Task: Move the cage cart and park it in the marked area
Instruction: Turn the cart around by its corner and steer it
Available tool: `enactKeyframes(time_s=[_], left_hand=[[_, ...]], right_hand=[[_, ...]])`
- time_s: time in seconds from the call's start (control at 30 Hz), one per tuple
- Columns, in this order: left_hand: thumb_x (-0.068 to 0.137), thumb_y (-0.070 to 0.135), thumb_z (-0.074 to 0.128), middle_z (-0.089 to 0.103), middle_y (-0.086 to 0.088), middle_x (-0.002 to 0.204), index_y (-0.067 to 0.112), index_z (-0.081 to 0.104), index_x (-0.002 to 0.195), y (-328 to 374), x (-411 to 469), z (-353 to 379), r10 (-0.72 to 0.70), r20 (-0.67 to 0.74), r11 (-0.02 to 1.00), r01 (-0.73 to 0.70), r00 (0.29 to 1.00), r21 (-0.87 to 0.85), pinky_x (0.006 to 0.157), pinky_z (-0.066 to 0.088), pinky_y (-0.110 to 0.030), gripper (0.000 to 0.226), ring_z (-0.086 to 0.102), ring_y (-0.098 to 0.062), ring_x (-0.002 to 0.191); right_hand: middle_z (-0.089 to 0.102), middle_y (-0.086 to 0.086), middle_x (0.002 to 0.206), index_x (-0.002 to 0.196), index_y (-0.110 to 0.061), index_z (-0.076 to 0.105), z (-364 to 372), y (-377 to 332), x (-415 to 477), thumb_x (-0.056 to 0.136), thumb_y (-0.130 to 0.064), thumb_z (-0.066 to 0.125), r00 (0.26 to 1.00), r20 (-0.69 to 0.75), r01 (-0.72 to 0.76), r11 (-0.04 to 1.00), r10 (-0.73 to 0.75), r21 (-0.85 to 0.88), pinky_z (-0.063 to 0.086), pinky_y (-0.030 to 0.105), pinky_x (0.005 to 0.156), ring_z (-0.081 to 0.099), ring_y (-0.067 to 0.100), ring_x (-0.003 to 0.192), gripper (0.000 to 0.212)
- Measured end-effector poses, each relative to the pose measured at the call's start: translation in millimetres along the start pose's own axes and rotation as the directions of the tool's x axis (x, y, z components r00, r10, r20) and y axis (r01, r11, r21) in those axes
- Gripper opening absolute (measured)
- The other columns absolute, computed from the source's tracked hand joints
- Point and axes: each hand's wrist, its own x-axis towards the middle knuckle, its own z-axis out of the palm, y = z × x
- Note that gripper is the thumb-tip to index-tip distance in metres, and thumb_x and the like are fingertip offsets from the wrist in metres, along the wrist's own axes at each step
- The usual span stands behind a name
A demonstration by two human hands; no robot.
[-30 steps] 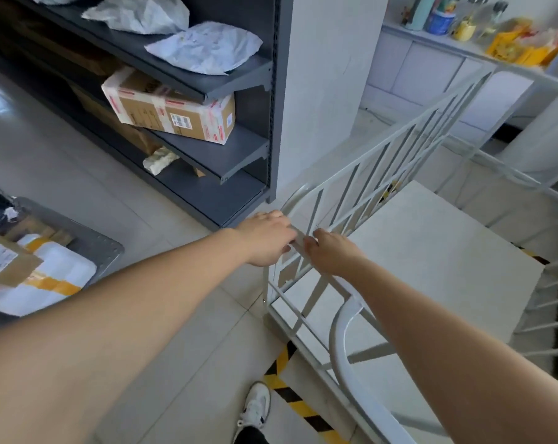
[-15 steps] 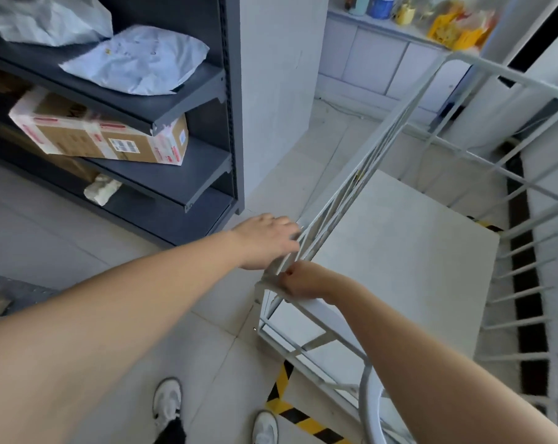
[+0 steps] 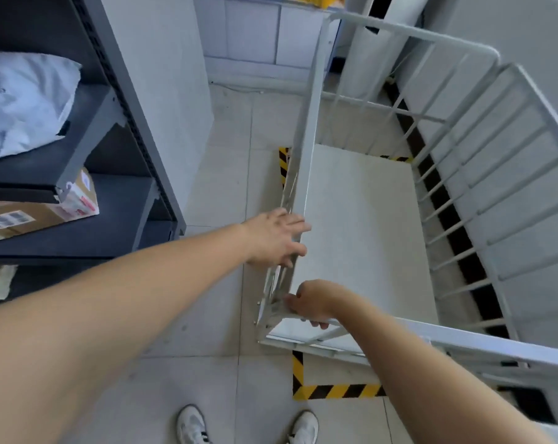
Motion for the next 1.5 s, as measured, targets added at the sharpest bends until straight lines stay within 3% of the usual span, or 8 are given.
enactKeyframes(time_s=[0.13, 0.27, 0.4, 0.67, 0.87, 1.03, 1.5], left_hand=[[0.097, 0.05, 0.034, 0.032, -0.003, 0.15, 0.029, 0.05, 0.128, -7, 13, -3, 0.118, 0.052, 0.993, -0.12, 0.992, 0.023, 0.116, 0.008, -0.047, 0.041, 0.011, -0.023, 0.145], [0.095, 0.052, 0.036, 0.049, 0.0, 0.125, 0.03, 0.056, 0.119, -6, 22, -6, 0.17, 0.099, 0.985, -0.17, 0.981, -0.006, 0.111, 0.017, -0.044, 0.038, 0.03, -0.02, 0.133], [0.095, 0.053, 0.035, 0.052, 0.001, 0.121, 0.03, 0.056, 0.12, 0, 27, -13, 0.193, 0.145, 0.979, -0.2, 0.97, 0.038, 0.11, 0.019, -0.044, 0.039, 0.036, -0.022, 0.125], [0.097, 0.049, 0.033, 0.052, -0.005, 0.124, 0.023, 0.056, 0.12, 44, 36, -20, 0.273, 0.184, 0.961, -0.26, 0.944, -0.093, 0.114, 0.0, -0.06, 0.041, 0.031, -0.027, 0.131], [0.099, 0.048, 0.031, 0.049, -0.008, 0.129, 0.021, 0.055, 0.124, 67, 38, -25, 0.297, 0.204, 0.954, -0.28, 0.933, -0.109, 0.113, -0.007, -0.06, 0.044, 0.027, -0.03, 0.134], [0.099, 0.047, 0.03, 0.048, -0.01, 0.13, 0.02, 0.054, 0.125, 66, 37, -25, 0.29, 0.21, 0.956, -0.272, 0.934, -0.11, 0.113, -0.008, -0.061, 0.044, 0.026, -0.032, 0.134], [0.1, 0.045, 0.027, 0.043, -0.014, 0.137, 0.019, 0.051, 0.129, 68, 43, -18, 0.279, 0.201, 0.959, -0.262, 0.939, -0.11, 0.112, -0.013, -0.061, 0.046, 0.015, -0.035, 0.14]], right_hand=[[0.052, 0.002, 0.071, 0.077, -0.013, 0.051, 19, -1, 1, 0.097, -0.057, 0.02, 0.982, -0.187, -0.051, 0.992, 0.029, -0.113, 0.038, 0.029, 0.057, 0.054, 0.022, 0.069, 0.057], [0.047, 0.0, 0.067, 0.076, -0.014, 0.054, 33, 5, 2, 0.096, -0.059, 0.019, 0.939, -0.343, -0.048, 0.982, -0.017, -0.18, 0.033, 0.029, 0.053, 0.051, 0.021, 0.069, 0.061], [0.05, 0.0, 0.067, 0.076, -0.012, 0.057, 35, 12, -1, 0.095, -0.061, 0.02, 0.944, -0.329, -0.039, 0.987, -0.014, -0.154, 0.031, 0.028, 0.049, 0.046, 0.017, 0.06, 0.064], [0.051, -0.002, 0.064, 0.073, -0.014, 0.058, 61, 46, -26, 0.093, -0.063, 0.029, 0.956, -0.288, -0.087, 0.989, 0.048, -0.123, 0.035, 0.028, 0.05, 0.048, 0.015, 0.059, 0.061], [0.053, -0.003, 0.065, 0.08, -0.015, 0.062, 76, 55, -42, 0.091, -0.067, 0.028, 0.953, -0.294, -0.126, 0.981, 0.077, -0.15, 0.04, 0.03, 0.055, 0.05, 0.016, 0.061, 0.063], [0.047, -0.004, 0.059, 0.065, -0.019, 0.05, 73, 51, -45, 0.09, -0.068, 0.028, 0.945, -0.314, -0.146, 0.975, 0.087, -0.17, 0.034, 0.028, 0.052, 0.043, 0.013, 0.054, 0.06], [0.048, -0.003, 0.059, 0.059, -0.024, 0.044, 76, 54, -42, 0.088, -0.07, 0.029, 0.934, -0.348, -0.15, 0.971, 0.077, -0.187, 0.034, 0.027, 0.052, 0.04, 0.01, 0.051, 0.056]])
